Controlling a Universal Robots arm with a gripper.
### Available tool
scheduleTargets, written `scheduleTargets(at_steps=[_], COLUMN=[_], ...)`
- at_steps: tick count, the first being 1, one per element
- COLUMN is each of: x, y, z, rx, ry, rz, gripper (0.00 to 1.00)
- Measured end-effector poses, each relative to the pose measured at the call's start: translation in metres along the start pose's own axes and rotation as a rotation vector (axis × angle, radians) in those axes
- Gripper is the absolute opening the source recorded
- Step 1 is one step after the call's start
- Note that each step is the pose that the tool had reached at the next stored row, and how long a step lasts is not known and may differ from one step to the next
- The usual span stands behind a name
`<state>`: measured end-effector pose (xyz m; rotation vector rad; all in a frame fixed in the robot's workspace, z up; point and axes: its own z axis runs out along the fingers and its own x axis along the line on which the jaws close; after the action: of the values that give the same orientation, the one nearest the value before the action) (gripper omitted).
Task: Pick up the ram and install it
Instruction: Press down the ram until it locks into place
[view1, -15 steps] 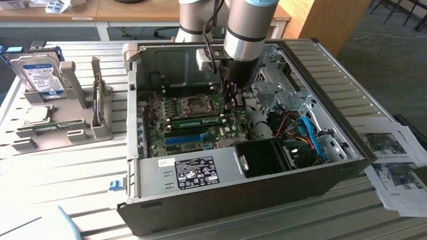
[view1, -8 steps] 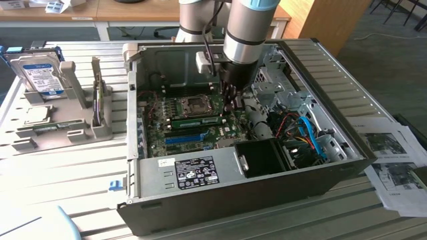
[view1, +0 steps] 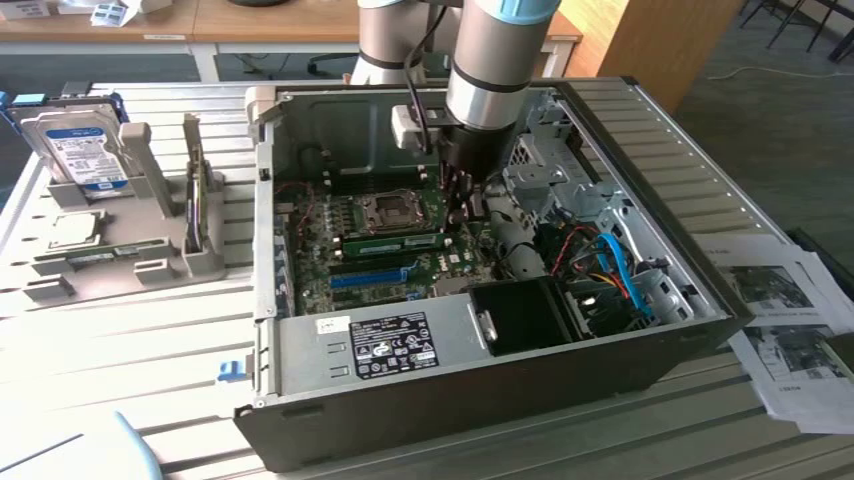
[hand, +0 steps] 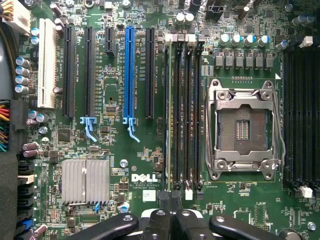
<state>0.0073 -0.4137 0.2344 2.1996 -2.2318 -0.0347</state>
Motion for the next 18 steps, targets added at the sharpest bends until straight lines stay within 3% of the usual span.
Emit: scheduleTargets(at_steps=[18], x=[-0.0004], y=[0.0066], z=[0.0027], rx=[0.0001], ry=[-0.0004], rz=[0.000], gripper=[0.09])
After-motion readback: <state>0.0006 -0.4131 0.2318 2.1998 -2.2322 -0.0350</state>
